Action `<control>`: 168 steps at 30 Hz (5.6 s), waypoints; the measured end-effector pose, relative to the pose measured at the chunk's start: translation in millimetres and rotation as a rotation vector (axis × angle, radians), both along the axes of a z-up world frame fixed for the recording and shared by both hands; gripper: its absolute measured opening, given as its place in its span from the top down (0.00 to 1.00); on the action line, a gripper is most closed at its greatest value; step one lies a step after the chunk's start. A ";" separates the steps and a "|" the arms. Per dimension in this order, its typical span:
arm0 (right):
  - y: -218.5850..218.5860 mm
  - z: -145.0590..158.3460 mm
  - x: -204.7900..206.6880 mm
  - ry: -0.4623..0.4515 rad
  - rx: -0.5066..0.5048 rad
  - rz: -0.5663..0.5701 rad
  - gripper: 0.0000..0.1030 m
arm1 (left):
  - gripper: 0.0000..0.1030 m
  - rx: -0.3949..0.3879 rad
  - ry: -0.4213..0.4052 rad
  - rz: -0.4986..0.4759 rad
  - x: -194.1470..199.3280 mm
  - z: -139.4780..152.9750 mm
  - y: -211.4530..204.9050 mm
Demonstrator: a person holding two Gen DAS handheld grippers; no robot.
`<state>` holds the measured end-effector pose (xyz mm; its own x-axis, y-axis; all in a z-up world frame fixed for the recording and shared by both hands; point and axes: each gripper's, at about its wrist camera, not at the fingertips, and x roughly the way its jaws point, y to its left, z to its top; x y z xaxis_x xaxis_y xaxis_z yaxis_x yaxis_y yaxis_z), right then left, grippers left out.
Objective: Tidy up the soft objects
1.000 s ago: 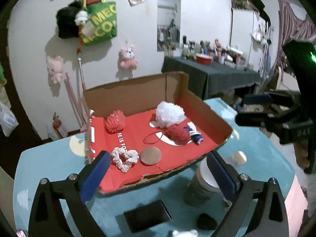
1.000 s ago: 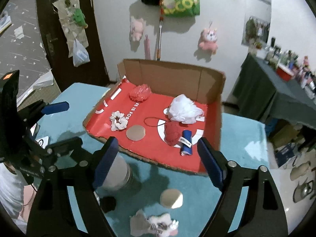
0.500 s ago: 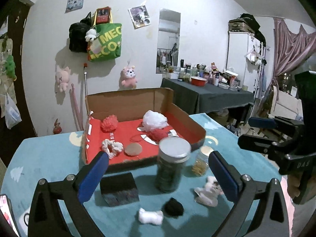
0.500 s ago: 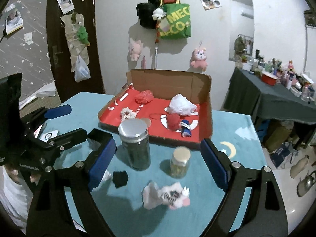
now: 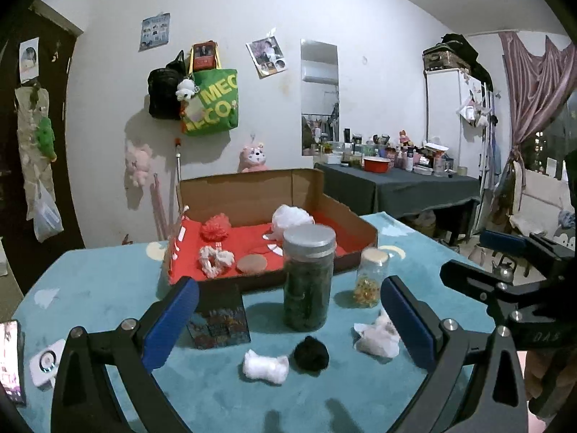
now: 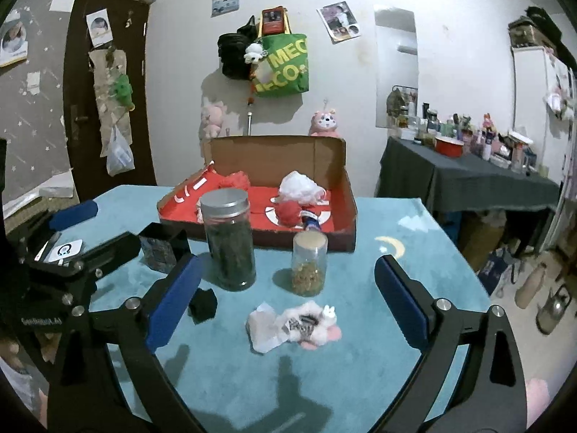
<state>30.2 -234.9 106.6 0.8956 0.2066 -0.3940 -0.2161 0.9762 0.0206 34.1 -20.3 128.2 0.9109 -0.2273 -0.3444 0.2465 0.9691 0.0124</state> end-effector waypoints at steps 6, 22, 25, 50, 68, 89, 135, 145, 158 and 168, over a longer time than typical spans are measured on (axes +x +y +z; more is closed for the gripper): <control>0.5 -23.0 0.7 0.038 0.015 0.007 0.05 | 0.00 -0.025 0.055 0.002 1.6 -25.2 1.2; -0.4 -76.0 3.2 0.073 0.005 -0.057 0.05 | 0.00 -0.041 0.133 0.047 6.8 -63.0 8.1; -0.6 -82.7 4.3 0.083 0.000 -0.063 0.05 | 0.00 -0.041 0.152 0.046 7.2 -68.8 7.6; 13.6 -85.8 37.6 0.247 -0.021 0.042 0.05 | 0.00 0.002 0.351 0.047 44.7 -80.3 26.4; 39.8 -93.7 78.1 0.420 -0.082 0.223 0.49 | 0.39 0.054 0.511 -0.056 90.8 -96.3 37.3; 29.8 -64.9 72.2 0.333 0.011 0.262 0.85 | 0.73 -0.039 0.449 -0.182 81.9 -63.1 31.8; -68.0 -65.9 126.3 0.444 0.120 0.185 0.85 | 0.73 -0.026 0.506 -0.037 127.5 -74.5 144.5; -78.0 -60.4 158.2 0.470 0.107 0.258 0.85 | 0.73 -0.025 0.502 -0.109 154.7 -64.6 149.7; -84.8 -70.2 138.7 0.540 0.184 0.240 0.84 | 0.73 -0.054 0.540 -0.112 122.9 -74.4 142.4; -77.6 -69.5 128.9 0.475 0.156 0.168 0.22 | 0.71 -0.117 0.536 -0.207 89.7 -79.1 99.5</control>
